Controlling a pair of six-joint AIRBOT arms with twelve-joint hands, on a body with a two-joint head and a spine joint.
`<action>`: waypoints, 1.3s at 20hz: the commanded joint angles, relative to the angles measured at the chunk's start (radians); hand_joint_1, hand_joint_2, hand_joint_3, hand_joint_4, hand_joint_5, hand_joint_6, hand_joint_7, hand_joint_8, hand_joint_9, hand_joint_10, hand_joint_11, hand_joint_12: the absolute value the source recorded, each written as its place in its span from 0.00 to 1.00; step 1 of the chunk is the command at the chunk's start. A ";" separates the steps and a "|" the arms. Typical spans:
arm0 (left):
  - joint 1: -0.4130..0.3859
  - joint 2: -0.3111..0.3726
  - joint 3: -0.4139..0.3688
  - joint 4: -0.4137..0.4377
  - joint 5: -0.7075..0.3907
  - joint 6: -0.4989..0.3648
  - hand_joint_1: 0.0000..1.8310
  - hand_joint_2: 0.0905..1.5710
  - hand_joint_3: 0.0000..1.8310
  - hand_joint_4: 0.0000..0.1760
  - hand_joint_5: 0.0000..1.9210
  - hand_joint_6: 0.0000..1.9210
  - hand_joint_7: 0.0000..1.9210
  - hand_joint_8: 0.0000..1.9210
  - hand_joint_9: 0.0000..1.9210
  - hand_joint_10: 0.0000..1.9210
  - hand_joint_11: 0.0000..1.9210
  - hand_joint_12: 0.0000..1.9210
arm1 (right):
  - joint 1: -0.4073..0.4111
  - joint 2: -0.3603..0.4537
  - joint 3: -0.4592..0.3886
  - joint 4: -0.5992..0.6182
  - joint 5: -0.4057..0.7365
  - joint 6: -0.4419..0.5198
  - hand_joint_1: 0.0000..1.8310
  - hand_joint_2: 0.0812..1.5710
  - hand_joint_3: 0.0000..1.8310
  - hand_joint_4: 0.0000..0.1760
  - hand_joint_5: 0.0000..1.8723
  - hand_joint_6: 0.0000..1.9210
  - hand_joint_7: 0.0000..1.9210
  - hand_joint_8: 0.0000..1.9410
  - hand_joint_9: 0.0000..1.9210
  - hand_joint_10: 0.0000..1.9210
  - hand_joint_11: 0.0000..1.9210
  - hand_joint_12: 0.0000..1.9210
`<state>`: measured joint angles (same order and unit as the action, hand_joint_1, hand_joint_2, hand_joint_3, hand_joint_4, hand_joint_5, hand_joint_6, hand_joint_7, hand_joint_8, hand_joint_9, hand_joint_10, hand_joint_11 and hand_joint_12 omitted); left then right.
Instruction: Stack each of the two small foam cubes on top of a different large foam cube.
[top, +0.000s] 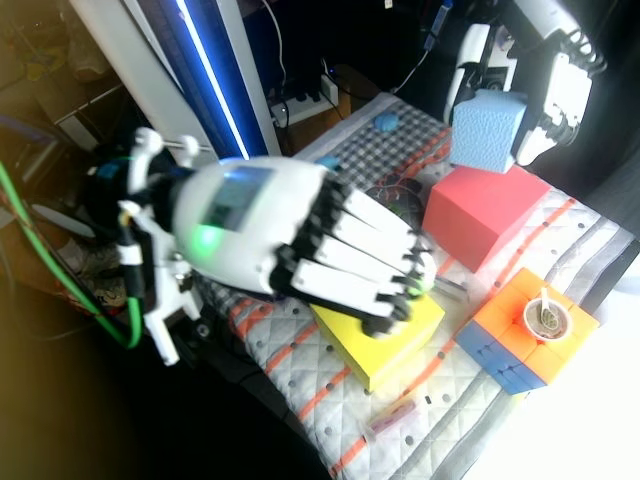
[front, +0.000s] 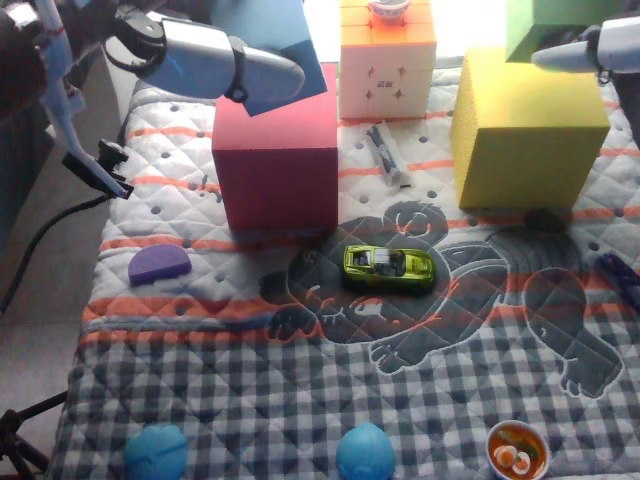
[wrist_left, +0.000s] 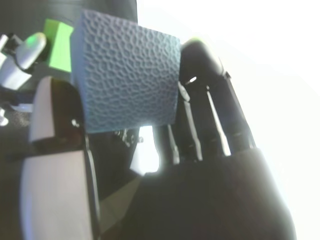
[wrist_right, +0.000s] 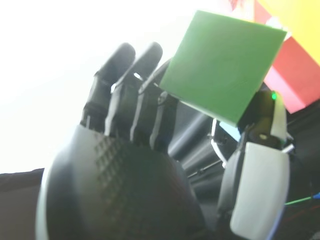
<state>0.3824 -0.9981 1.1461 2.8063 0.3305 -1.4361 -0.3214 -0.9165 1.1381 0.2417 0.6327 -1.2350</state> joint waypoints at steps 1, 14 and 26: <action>-0.007 -0.007 0.006 -0.004 0.101 -0.006 0.74 0.73 0.00 0.00 0.42 0.61 0.44 0.64 0.42 0.73 0.32 0.87 | 0.018 0.011 0.001 0.015 0.093 -0.050 0.67 0.74 0.00 0.00 0.50 0.62 0.40 0.60 0.30 0.51 0.14 0.87; 0.001 -0.023 0.054 -0.069 0.071 -0.005 0.59 0.70 0.00 0.00 0.32 0.06 0.24 0.30 0.16 0.56 0.03 0.93 | 0.026 -0.021 0.015 0.039 0.008 -0.104 0.64 0.70 0.00 0.00 0.51 0.52 0.38 0.67 0.35 0.83 0.33 0.98; 0.019 -0.026 0.048 -0.080 0.084 -0.005 0.45 0.70 0.00 0.21 0.08 0.00 0.22 0.00 0.15 0.23 0.00 0.75 | 0.026 -0.021 0.012 0.039 0.009 -0.104 0.44 0.53 0.00 0.00 0.25 0.09 0.29 0.00 0.15 0.35 0.00 0.83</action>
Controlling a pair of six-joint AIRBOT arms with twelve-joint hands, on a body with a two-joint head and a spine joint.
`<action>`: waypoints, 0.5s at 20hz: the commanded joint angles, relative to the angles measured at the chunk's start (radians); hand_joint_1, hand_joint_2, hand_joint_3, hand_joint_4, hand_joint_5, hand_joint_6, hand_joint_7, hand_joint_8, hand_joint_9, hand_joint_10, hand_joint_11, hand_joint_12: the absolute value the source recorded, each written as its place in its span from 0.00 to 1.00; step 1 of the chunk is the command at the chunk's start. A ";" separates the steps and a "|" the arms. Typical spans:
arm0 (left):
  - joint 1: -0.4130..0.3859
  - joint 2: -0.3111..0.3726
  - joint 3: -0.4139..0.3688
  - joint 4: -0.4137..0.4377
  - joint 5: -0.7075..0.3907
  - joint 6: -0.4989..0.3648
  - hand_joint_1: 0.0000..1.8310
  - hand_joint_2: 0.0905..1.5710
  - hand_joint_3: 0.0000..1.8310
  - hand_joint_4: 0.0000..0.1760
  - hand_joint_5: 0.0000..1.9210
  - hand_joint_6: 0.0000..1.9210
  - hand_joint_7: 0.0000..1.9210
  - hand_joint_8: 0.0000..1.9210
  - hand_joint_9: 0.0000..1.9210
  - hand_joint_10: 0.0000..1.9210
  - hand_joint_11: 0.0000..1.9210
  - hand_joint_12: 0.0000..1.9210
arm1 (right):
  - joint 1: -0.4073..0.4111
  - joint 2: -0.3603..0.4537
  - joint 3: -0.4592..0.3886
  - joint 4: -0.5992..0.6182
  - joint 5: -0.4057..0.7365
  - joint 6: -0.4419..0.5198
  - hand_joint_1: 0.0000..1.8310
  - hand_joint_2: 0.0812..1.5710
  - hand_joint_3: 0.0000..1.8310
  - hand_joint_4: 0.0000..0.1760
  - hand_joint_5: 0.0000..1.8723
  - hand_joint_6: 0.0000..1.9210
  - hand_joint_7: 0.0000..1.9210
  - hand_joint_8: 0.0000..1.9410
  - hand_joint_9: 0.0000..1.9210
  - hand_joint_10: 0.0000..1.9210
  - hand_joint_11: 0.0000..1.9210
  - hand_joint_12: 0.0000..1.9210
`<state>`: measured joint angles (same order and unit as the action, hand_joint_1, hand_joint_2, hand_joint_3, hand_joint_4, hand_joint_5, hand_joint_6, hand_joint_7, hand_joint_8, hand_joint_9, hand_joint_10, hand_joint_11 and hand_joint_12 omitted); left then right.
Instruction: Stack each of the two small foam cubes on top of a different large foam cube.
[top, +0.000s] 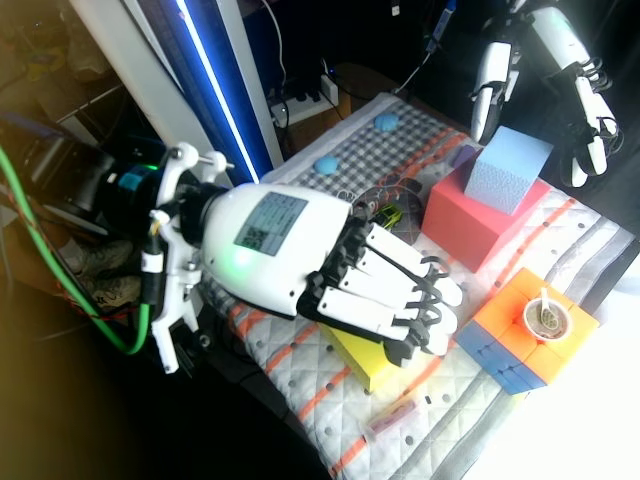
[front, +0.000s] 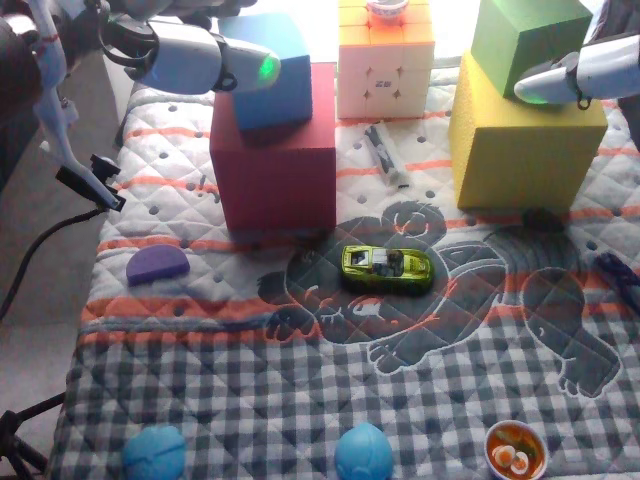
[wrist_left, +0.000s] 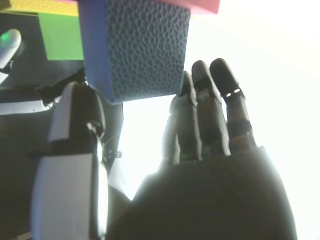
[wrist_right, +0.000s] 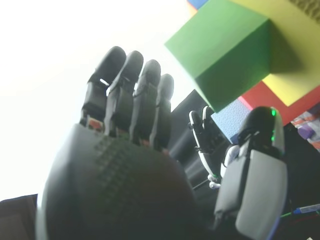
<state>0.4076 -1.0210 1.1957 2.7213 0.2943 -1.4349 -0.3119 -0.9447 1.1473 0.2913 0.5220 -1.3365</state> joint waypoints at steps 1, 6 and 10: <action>-0.005 -0.001 -0.005 0.005 0.130 -0.006 0.45 0.70 0.00 0.31 0.07 0.00 0.22 0.00 0.08 0.37 0.00 0.79 | 0.016 0.008 0.001 -0.011 0.119 -0.002 0.45 0.53 0.00 0.00 0.24 0.10 0.27 0.00 0.14 0.34 0.00 0.85; -0.002 0.064 -0.093 0.036 0.281 -0.006 0.32 0.59 0.00 0.80 0.03 0.00 0.13 0.00 0.01 0.44 0.00 0.87 | 0.016 0.010 -0.036 -0.024 0.171 -0.002 0.43 0.53 0.00 0.00 0.22 0.16 0.26 0.00 0.12 0.39 0.00 0.90; 0.004 0.128 -0.172 0.074 0.385 -0.006 0.23 0.51 0.00 1.00 0.03 0.00 0.15 0.00 0.01 0.36 0.00 0.79 | 0.011 0.047 -0.089 -0.034 0.264 -0.002 0.38 0.53 0.00 0.00 0.22 0.04 0.22 0.00 0.07 0.34 0.00 0.80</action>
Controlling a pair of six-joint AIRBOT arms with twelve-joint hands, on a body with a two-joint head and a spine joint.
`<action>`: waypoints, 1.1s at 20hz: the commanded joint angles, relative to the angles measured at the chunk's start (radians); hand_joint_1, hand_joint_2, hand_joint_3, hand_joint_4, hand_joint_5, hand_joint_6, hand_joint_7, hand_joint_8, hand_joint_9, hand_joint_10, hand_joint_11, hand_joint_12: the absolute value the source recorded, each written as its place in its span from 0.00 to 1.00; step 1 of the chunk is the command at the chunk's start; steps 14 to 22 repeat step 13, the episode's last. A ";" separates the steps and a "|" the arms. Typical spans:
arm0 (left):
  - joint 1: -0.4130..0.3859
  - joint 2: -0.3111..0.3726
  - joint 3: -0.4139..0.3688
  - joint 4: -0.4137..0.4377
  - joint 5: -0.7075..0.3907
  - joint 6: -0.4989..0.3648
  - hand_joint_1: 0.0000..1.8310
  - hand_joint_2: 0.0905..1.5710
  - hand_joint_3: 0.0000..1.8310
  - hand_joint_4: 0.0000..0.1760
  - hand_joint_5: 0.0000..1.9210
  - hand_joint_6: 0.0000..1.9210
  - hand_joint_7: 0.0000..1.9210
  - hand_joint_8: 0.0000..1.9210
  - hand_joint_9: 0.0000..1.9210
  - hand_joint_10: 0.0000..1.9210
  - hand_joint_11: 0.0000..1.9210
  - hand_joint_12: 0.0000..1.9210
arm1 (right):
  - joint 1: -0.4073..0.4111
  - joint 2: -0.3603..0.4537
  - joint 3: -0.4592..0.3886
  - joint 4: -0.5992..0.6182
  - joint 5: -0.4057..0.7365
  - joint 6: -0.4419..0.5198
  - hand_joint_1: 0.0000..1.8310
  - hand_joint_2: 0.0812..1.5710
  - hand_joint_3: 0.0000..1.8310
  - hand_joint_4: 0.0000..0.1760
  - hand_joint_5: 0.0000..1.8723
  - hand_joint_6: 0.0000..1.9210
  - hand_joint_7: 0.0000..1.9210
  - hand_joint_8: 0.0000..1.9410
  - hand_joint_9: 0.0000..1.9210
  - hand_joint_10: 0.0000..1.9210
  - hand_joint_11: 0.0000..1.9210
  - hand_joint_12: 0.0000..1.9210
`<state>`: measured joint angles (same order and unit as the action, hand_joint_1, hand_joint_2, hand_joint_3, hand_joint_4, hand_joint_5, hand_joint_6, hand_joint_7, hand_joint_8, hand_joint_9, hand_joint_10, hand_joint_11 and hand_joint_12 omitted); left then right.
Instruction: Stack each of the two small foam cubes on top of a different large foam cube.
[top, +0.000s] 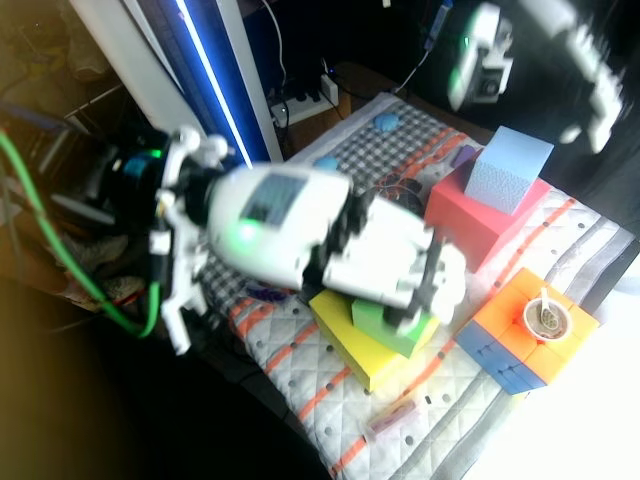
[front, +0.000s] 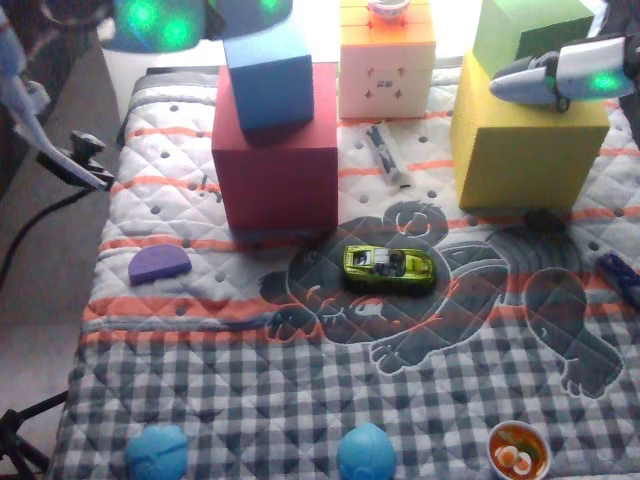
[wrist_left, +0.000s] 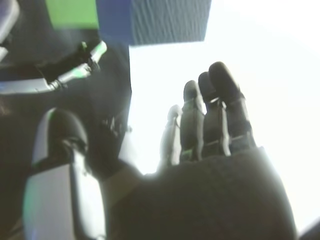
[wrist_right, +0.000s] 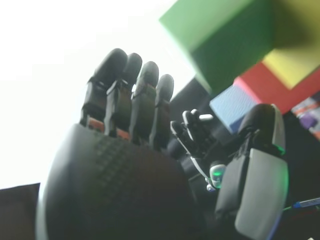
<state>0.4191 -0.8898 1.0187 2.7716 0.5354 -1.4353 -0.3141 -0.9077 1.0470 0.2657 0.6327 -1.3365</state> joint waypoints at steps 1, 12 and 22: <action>0.001 0.011 -0.014 0.032 0.175 -0.005 0.24 0.50 0.00 0.95 0.06 0.01 0.17 0.01 0.02 0.37 0.00 0.83 | 0.002 0.029 -0.009 -0.009 0.187 -0.002 0.39 0.55 0.00 0.00 0.21 0.01 0.22 0.00 0.08 0.31 0.00 0.79; 0.210 0.162 -0.166 0.184 0.781 -0.390 0.35 0.75 0.01 0.00 0.25 0.02 0.31 0.05 0.20 0.39 0.11 0.84 | -0.433 0.161 -0.198 -0.017 0.883 0.217 0.39 0.67 0.00 0.00 0.35 0.01 0.29 0.01 0.27 0.03 0.03 0.56; 0.230 0.166 -0.184 0.195 0.844 -0.390 0.34 0.76 0.00 0.00 0.30 0.04 0.35 0.06 0.24 0.42 0.15 0.84 | -0.475 0.161 -0.214 -0.007 0.946 0.217 0.37 0.70 0.01 0.00 0.31 0.00 0.27 0.00 0.25 0.02 0.01 0.53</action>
